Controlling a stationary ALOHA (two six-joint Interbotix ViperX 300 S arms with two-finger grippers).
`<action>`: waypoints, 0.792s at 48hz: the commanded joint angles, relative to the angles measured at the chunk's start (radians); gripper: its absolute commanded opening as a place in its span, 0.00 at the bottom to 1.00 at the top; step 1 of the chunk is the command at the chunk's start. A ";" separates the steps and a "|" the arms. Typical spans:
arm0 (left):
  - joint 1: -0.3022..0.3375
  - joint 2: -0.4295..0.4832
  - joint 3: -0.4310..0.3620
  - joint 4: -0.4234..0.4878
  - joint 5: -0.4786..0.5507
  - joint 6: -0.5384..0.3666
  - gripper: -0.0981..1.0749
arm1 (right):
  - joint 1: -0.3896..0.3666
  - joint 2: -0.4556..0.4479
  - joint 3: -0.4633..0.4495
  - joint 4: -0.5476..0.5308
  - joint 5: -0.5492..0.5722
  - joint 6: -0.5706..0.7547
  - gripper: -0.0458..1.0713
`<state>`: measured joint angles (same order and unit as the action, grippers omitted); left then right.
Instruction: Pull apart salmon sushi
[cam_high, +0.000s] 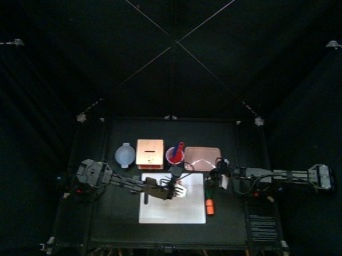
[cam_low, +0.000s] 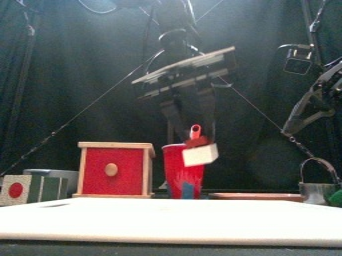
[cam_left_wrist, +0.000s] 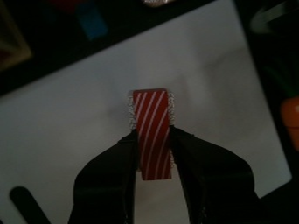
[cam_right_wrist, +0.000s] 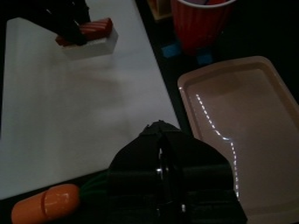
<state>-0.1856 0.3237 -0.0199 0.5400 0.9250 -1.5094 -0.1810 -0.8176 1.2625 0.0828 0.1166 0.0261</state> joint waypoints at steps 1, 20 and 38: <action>0.006 -0.071 0.021 0.025 -0.083 0.014 0.62 | -0.003 0.005 -0.029 0.003 0.002 0.000 0.06; 0.089 -0.261 0.385 0.046 -0.638 0.015 0.62 | 0.002 0.000 -0.071 0.071 -0.005 0.002 0.06; 0.219 -0.285 0.528 0.233 -0.999 0.023 0.62 | 0.012 0.005 -0.084 0.268 -0.041 0.002 0.06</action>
<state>0.0153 0.0583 0.5123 0.7470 -0.0276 -1.4895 -0.1733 -0.8191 1.1980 0.3206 0.0982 0.0276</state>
